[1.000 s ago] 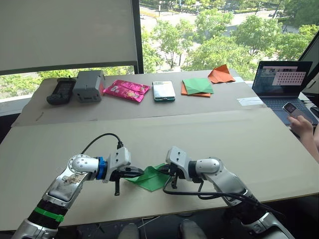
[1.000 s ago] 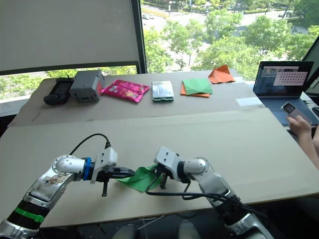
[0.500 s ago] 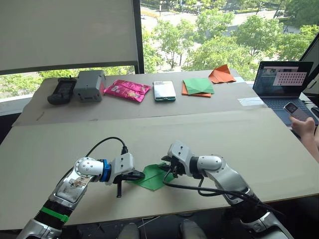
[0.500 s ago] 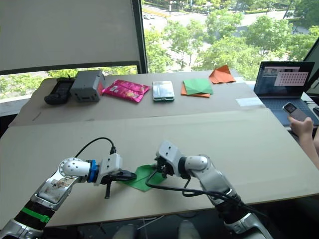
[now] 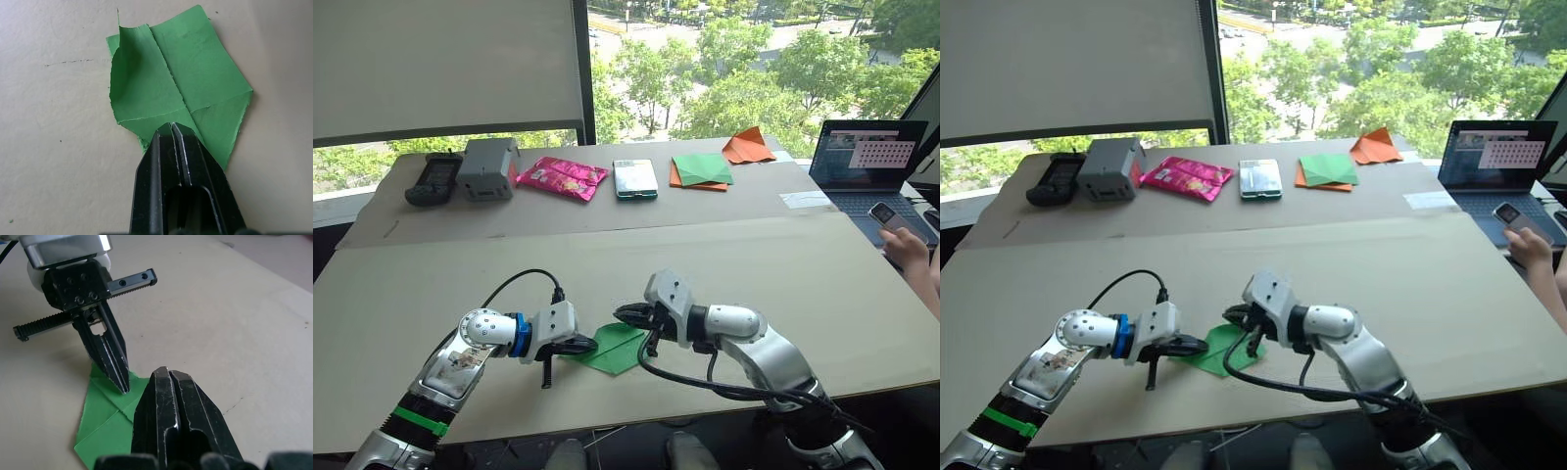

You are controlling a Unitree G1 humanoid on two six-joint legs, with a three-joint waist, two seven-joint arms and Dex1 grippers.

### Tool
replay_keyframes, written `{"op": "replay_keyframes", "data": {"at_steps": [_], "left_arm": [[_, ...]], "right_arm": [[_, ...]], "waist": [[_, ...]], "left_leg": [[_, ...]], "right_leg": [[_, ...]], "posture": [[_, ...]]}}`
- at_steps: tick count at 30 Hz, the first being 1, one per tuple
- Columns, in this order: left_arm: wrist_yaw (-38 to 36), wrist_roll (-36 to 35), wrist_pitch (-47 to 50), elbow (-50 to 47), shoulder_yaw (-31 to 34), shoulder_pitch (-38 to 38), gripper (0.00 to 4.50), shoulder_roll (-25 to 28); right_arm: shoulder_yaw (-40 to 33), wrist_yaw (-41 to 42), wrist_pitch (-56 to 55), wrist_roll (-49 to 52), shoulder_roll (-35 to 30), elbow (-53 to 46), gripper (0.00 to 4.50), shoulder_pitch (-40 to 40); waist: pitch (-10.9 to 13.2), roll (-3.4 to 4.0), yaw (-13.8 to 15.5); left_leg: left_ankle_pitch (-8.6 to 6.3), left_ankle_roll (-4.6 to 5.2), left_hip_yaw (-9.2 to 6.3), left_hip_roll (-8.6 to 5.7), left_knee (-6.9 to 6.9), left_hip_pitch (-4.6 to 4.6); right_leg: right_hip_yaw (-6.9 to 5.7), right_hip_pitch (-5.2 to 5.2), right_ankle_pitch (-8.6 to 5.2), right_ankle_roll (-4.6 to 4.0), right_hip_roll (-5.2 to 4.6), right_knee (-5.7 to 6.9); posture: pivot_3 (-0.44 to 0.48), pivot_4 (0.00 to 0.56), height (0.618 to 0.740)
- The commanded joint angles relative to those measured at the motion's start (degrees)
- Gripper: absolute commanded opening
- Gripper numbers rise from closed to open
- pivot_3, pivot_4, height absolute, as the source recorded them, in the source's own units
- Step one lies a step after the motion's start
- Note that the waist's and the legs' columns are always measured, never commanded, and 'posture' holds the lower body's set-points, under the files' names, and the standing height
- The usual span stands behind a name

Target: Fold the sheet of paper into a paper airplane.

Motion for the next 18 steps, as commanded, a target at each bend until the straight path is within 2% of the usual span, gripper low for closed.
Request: {"op": "replay_keyframes", "data": {"at_steps": [1,11,18], "left_arm": [[0.0,1.1,-0.1,0.2,-0.3,-0.1,0.00,0.6],[-0.1,1.6,-0.7,0.2,-0.2,0.1,0.00,1.2],[-0.2,1.6,-0.6,0.1,-0.2,0.0,0.00,1.2]], "right_arm": [[1.3,-1.3,-2.4,-1.9,0.8,2.5,0.04,-0.6],[0.5,-3.7,-6.0,-4.7,3.1,13.0,0.04,-2.3],[-1.6,-6.9,-5.1,-5.3,5.0,15.5,0.04,-1.9]], "waist": [[0.0,0.00,0.0],[0.0,0.00,0.0],[0.0,0.00,0.0]], "left_leg": [[-0.03,-0.05,0.00,0.00,0.00,0.00],[-0.11,-0.18,0.00,0.00,0.00,0.01],[-0.10,-0.17,-0.01,0.00,0.01,0.02]], "right_leg": [[0.00,0.00,0.00,0.00,0.00,0.00],[-0.01,0.01,0.00,0.00,0.03,0.01],[0.00,0.03,0.00,0.00,0.03,0.01]], "posture": [[0.000,0.150,0.732],[0.000,0.150,0.732],[0.000,0.150,0.732]]}}
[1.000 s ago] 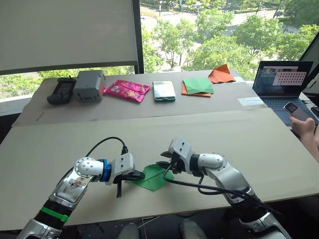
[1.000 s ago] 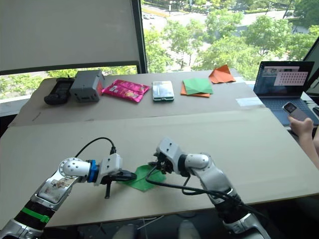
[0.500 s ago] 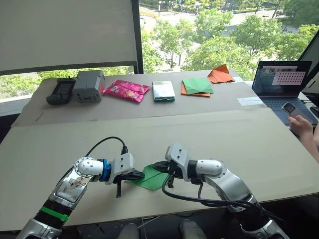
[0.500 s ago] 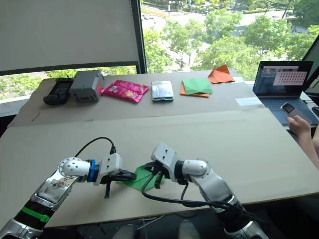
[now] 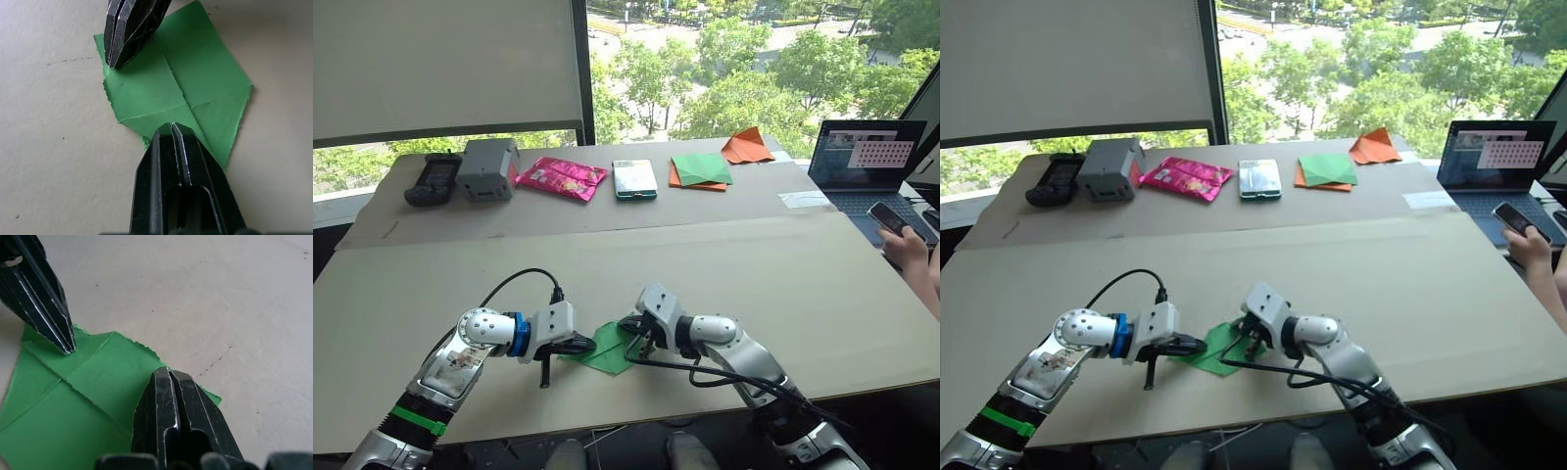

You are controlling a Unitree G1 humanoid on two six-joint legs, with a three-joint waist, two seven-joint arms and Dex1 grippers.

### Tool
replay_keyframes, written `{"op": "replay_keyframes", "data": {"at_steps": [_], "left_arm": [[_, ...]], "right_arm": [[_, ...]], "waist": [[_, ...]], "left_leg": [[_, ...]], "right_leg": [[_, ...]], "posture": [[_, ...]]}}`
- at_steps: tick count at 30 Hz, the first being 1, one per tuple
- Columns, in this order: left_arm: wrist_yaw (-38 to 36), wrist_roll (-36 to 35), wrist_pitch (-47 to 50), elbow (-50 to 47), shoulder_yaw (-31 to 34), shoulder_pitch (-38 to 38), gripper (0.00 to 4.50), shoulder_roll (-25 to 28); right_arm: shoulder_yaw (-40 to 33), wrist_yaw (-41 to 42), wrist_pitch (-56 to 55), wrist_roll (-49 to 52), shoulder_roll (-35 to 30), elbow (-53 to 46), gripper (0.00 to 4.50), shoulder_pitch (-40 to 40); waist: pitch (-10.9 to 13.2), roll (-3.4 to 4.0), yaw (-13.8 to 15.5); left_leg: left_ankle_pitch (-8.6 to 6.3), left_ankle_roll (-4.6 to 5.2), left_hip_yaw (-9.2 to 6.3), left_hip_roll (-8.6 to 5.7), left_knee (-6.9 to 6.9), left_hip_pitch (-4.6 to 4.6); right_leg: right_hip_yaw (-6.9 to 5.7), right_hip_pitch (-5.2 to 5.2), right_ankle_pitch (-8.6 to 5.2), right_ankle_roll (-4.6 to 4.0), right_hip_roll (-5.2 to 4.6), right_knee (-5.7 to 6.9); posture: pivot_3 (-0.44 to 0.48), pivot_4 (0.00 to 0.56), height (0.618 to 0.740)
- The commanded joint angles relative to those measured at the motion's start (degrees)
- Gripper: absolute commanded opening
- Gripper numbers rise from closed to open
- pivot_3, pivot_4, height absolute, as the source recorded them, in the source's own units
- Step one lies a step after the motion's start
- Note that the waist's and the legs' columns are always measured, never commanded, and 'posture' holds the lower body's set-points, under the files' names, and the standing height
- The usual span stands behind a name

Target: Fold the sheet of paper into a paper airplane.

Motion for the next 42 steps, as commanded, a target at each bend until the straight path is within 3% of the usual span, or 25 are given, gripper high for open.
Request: {"op": "replay_keyframes", "data": {"at_steps": [1,11,32,42], "left_arm": [[-0.1,0.7,0.5,0.0,-0.1,0.1,0.00,0.7],[0.4,0.9,0.7,0.4,0.2,-1.0,0.00,0.3],[0.1,1.4,0.5,1.3,0.1,-2.1,0.00,0.2],[-0.1,1.5,0.2,1.0,-0.4,-2.2,0.00,0.2]], "right_arm": [[-0.9,-1.7,0.5,-0.8,0.4,0.1,0.04,0.0],[-1.9,2.2,-7.1,4.8,0.6,-14.5,0.04,6.4],[2.6,0.6,-14.7,-2.2,1.1,0.5,0.04,10.4],[0.9,-1.4,-13.3,-3.2,-1.5,0.3,0.04,12.9]], "waist": [[0.0,0.01,0.0],[0.0,0.02,0.0],[-0.1,-0.12,0.0],[-0.1,-0.13,0.3]], "left_leg": [[0.00,0.00,0.00,0.00,0.00,0.00],[-0.02,-0.03,0.00,0.00,-0.01,-0.02],[-0.05,-0.09,0.00,0.01,-0.03,0.03],[-0.07,-0.11,0.00,0.00,0.00,0.04]], "right_leg": [[0.00,0.00,0.00,0.00,0.00,0.00],[0.00,-0.01,0.00,0.00,0.00,0.00],[-0.01,-0.01,0.00,0.00,-0.01,-0.02],[0.00,0.02,-0.01,-0.01,-0.05,-0.04]], "posture": [[0.000,0.150,0.732],[0.000,0.150,0.732],[0.000,0.150,0.732],[0.000,0.150,0.732]]}}
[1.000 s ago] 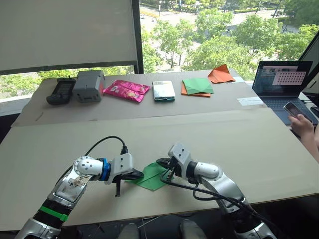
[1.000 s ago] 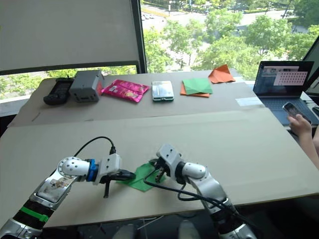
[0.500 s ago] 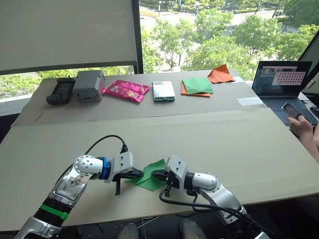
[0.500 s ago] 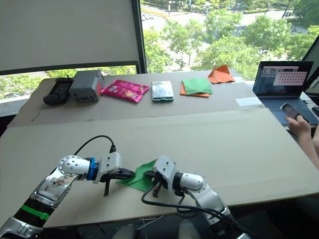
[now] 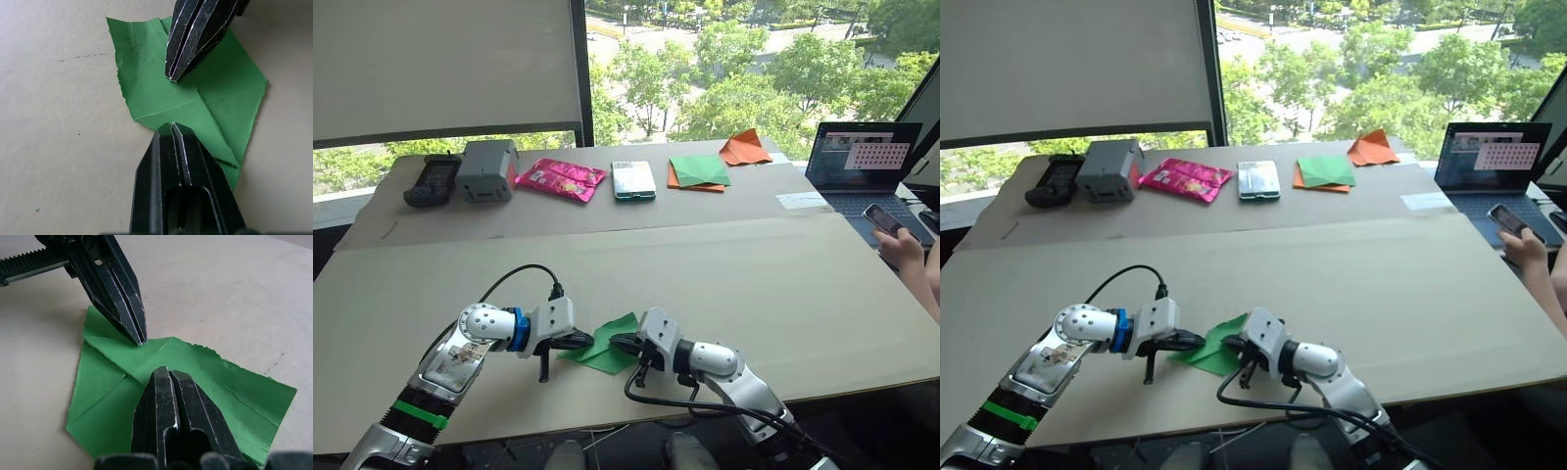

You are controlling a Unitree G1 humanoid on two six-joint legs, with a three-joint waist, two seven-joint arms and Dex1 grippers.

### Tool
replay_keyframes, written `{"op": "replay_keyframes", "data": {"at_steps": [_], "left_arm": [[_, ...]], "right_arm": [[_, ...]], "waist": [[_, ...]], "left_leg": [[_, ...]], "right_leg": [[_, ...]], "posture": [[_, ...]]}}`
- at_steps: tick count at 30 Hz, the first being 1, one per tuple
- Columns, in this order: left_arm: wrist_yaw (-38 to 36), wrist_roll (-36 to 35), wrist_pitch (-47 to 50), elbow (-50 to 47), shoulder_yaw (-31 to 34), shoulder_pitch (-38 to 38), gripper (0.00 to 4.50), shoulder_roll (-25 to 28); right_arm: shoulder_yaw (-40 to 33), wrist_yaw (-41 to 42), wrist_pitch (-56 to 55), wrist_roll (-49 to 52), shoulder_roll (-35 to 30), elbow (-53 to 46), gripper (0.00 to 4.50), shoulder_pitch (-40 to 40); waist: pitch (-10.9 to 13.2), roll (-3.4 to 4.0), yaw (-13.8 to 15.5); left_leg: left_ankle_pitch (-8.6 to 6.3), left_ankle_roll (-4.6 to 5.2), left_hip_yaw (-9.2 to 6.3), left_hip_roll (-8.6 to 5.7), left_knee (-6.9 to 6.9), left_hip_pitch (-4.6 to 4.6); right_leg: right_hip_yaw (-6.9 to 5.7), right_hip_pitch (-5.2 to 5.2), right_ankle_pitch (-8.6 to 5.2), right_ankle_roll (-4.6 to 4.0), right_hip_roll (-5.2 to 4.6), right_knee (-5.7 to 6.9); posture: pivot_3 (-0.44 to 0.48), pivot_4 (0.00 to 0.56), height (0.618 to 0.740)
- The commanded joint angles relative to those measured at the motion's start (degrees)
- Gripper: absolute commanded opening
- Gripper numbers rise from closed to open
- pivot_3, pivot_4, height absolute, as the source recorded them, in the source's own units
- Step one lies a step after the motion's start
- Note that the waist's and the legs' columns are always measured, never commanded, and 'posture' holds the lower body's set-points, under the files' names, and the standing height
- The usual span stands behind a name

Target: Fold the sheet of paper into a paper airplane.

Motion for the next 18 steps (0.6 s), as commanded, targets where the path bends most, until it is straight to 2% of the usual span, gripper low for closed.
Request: {"op": "replay_keyframes", "data": {"at_steps": [1,10,16,18], "left_arm": [[-0.2,0.8,-0.6,-0.4,-0.4,-0.5,0.00,0.2],[-0.5,-1.0,1.4,-2.3,-0.3,-0.8,0.00,-1.3],[-3.4,-9.5,9.4,-5.6,3.9,-3.0,0.00,-1.2],[-4.1,-9.8,9.9,-5.8,4.5,-3.7,0.00,0.1]], "right_arm": [[-1.3,-1.6,2.4,-2.2,-2.4,1.4,0.04,2.1],[-1.8,-3.0,7.2,-2.0,-4.5,-3.3,0.04,3.7],[0.0,-2.6,12.2,-3.0,-5.0,-5.4,0.04,2.8],[0.3,-2.5,13.1,-3.0,-5.2,-5.7,0.04,2.7]], "waist": [[0.0,0.01,0.2],[0.0,0.02,1.5],[0.0,0.01,1.4],[0.0,0.01,1.3]], "left_leg": [[0.00,0.00,0.01,-0.01,0.01,-0.01],[-0.02,-0.03,0.05,-0.07,0.11,-0.06],[-0.02,-0.04,0.05,-0.06,0.11,-0.07],[-0.02,-0.04,0.04,-0.06,0.11,-0.07]], "right_leg": [[0.00,0.01,0.00,0.00,-0.02,-0.01],[0.00,0.04,-0.01,0.00,-0.11,-0.07],[-0.02,0.00,-0.01,0.00,-0.10,-0.07],[-0.03,-0.01,-0.01,0.00,-0.10,-0.06]], "posture": [[0.000,0.150,0.732],[0.000,0.150,0.732],[0.000,0.150,0.732],[0.000,0.150,0.732]]}}
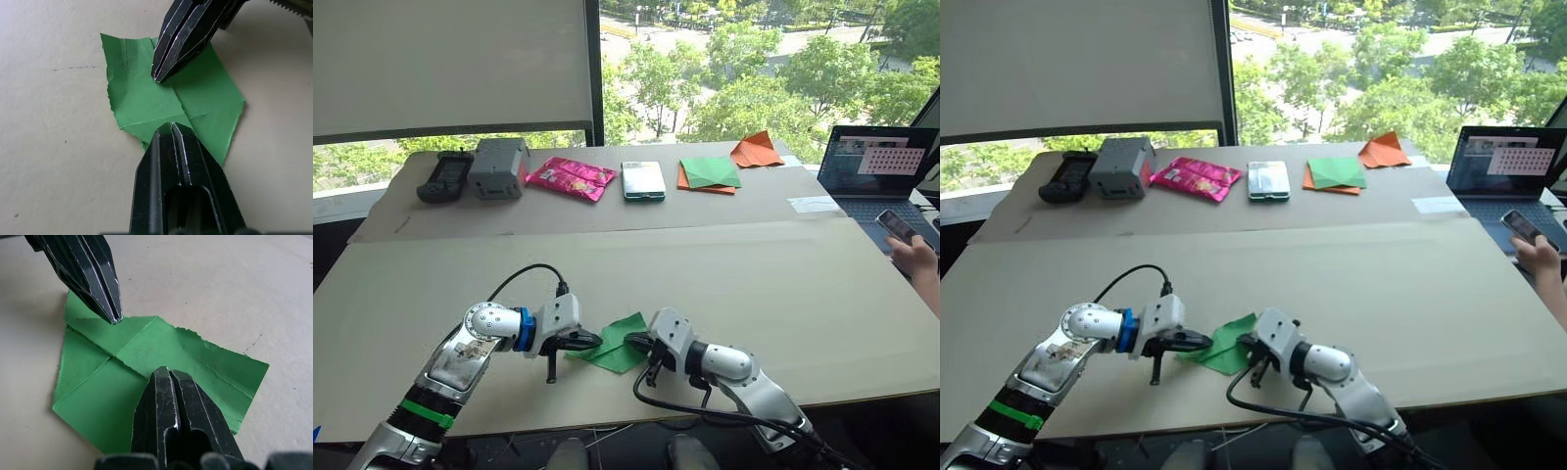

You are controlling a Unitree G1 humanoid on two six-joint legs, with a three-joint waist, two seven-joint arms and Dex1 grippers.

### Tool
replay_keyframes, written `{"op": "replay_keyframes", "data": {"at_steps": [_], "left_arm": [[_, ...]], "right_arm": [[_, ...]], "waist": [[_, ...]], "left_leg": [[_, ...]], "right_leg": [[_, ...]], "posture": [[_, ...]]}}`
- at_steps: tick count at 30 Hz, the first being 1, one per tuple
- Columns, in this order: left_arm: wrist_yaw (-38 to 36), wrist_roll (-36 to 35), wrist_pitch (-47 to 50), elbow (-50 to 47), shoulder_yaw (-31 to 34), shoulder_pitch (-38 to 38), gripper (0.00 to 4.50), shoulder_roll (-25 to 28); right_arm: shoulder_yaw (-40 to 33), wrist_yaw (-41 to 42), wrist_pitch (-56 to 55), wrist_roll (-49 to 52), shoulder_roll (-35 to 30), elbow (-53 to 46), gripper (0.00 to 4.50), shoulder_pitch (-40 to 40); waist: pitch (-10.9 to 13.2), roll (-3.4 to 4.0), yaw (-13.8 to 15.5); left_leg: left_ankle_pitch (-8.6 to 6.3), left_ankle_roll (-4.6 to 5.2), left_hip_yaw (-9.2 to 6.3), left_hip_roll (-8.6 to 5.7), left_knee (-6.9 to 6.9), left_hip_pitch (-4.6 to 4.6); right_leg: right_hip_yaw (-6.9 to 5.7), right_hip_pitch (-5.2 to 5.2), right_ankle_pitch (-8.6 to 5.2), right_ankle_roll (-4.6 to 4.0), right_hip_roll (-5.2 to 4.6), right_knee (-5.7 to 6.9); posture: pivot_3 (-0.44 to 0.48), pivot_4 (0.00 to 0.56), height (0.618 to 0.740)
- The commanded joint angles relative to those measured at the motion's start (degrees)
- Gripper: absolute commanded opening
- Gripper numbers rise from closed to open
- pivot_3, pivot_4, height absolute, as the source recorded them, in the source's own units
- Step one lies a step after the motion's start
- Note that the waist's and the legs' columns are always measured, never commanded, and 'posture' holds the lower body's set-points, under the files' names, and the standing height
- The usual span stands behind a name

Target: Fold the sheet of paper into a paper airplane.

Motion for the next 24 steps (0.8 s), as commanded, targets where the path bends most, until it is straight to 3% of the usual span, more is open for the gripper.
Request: {"op": "replay_keyframes", "data": {"at_steps": [1,7,12,18,24], "left_arm": [[-1.7,-2.2,1.2,-2.2,2.8,-1.8,0.00,2.6],[-1.3,-2.8,1.7,-4.3,1.9,-0.4,0.00,2.8],[1.7,0.6,-0.5,-2.1,-1.0,1.2,0.00,-0.3],[4.0,8.6,-7.1,4.1,-5.0,3.0,0.00,0.2],[3.9,10.2,-10.3,6.9,-6.2,3.3,0.00,-0.1]], "right_arm": [[1.1,-0.1,4.6,-2.0,-1.8,1.7,0.04,1.2],[1.1,-0.3,5.8,-1.9,-2.0,1.5,0.04,1.0],[1.4,-0.5,6.7,-1.9,-1.9,0.8,0.04,1.2],[1.7,-0.6,8.6,-1.9,-1.8,-1.2,0.04,1.1],[2.3,-0.6,9.2,-2.3,-2.1,-3.5,0.04,0.2]], "waist": [[0.0,0.00,-0.1],[0.0,0.03,-0.1],[0.0,0.04,-0.1],[-0.1,0.07,-0.1],[-0.4,0.24,0.0]], "left_leg": [[0.00,0.00,-0.01,0.00,0.00,0.01],[0.00,0.00,0.00,0.00,-0.01,0.02],[0.00,0.00,0.00,0.00,0.01,0.02],[0.00,0.00,-0.01,0.00,0.00,0.03],[-0.02,-0.03,0.00,0.00,0.00,0.04]], "right_leg": [[0.00,0.00,0.00,0.00,0.00,0.00],[0.00,0.02,0.00,0.00,0.00,-0.01],[0.00,0.02,0.00,0.00,0.01,-0.04],[0.01,0.00,0.00,0.00,0.00,-0.04],[-0.01,0.02,-0.01,-0.01,-0.03,-0.11]], "posture": [[0.000,0.150,0.732],[0.000,0.150,0.732],[0.000,0.150,0.732],[0.000,0.150,0.732],[0.000,0.150,0.732]]}}
